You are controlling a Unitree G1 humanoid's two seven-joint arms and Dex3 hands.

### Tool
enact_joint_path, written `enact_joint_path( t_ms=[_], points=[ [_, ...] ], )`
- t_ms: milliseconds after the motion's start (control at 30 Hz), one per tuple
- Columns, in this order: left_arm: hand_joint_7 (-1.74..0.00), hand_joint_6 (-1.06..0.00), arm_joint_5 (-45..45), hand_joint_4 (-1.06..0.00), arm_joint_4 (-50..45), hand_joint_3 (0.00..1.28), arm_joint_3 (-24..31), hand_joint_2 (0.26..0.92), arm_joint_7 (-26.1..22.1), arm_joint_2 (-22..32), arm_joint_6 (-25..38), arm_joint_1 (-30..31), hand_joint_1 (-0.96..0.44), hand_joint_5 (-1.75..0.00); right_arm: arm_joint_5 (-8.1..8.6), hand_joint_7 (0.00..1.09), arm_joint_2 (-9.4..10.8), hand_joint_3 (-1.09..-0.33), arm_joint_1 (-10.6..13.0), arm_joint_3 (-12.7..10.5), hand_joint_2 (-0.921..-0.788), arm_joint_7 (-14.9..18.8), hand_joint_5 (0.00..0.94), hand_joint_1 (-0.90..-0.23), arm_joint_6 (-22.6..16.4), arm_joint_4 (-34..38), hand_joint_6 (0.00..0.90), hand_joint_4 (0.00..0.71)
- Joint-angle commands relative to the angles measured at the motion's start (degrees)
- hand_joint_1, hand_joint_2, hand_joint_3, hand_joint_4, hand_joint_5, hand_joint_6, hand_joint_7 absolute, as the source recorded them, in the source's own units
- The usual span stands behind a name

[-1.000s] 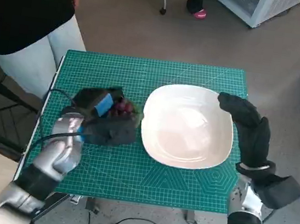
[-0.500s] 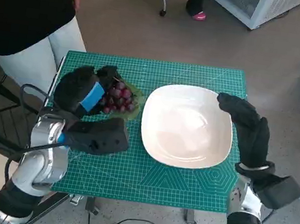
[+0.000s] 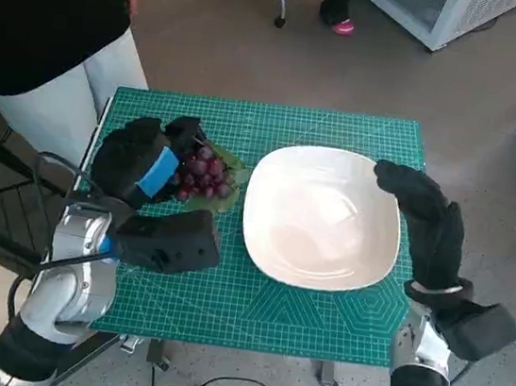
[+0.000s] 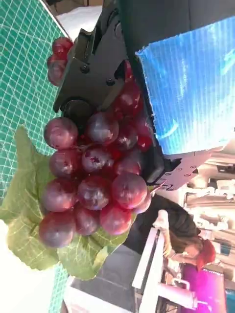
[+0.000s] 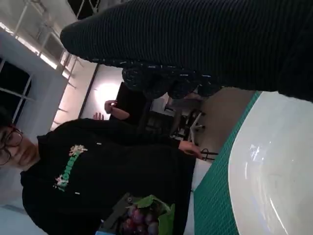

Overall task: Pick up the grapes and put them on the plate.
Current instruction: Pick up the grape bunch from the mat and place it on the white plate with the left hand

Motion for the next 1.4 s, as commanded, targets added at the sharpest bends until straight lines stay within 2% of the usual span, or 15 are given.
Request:
enact_joint_path(
  t_ms=[33, 267, 533, 667, 767, 900, 1233, 1400],
  points=[
    [-1.06, -0.6, 1.1, -0.63, 1.8, 0.12, -1.9, 0.921, -2.1, -1.5, -0.4, -2.9, 0.0, -1.35, -0.13, 0.16, 0.0, -0.627, 0.7, 0.1, -0.921, -0.3, 0.001, -0.432, 0.4, 0.9, 0.444, 0.5],
    [-1.11, -0.58, 2.1, -0.68, 6.1, 0.1, -5.2, 0.921, -3.6, -3.9, -1.8, -7.8, 0.0, -1.26, 0.27, 0.16, -0.1, -0.626, 0.7, -0.1, -0.921, 0.0, 0.0, -0.432, 0.8, 0.7, 0.444, 0.5],
    [-1.04, -0.6, 1.5, -0.61, 14.3, 0.13, -8.4, 0.921, -4.3, -7.5, -5.5, -14.9, 0.0, -1.4, 1.06, 0.16, -0.3, -0.616, 0.9, -0.3, -0.921, 0.5, 0.002, -0.433, 1.6, 0.1, 0.452, 0.503],
    [-1.14, -0.6, 1.4, -0.61, 19.8, 0.12, -10.1, 0.921, -4.1, -10.0, -7.2, -18.7, 0.0, -1.31, 1.21, 0.16, -0.3, -0.608, 1.2, -0.4, -0.921, 0.5, 0.003, -0.436, 1.7, -0.5, 0.456, 0.505],
    [-1.13, -0.6, 1.5, -0.6, 24.2, 0.13, -11.4, 0.921, -3.8, -12.0, -8.3, -21.5, 0.0, -1.33, 1.27, 0.16, -0.3, -0.603, 1.4, -0.4, -0.921, 0.5, 0.003, -0.437, 1.7, -0.9, 0.458, 0.507],
    [-1.08, -0.59, 1.5, -0.61, 29.8, 0.13, -12.8, 0.921, -2.9, -14.4, -10.0, -24.8, 0.0, -1.38, 1.52, 0.16, -0.5, -0.599, 1.7, -0.5, -0.921, 0.6, 0.003, -0.434, 1.9, -1.5, 0.46, 0.508],
    [-1.27, -0.48, 0.2, -0.6, 43.2, 0.17, -14.0, 0.921, 0.6, -20.0, -14.1, -32.1, 0.0, -1.3, 2.43, 0.15, -0.9, -0.594, 2.1, -0.7, -0.921, 0.7, 0.003, -0.418, 2.5, -2.2, 0.464, 0.51],
    [-1.33, -0.44, -0.1, -0.5, 49.3, 0.23, -14.6, 0.921, 2.8, -22.4, -15.6, -34.8, 0.0, -1.39, 2.5, 0.15, -0.9, -0.59, 2.4, -0.7, -0.921, 0.4, 0.003, -0.416, 2.5, -2.5, 0.466, 0.51]
  ],
)
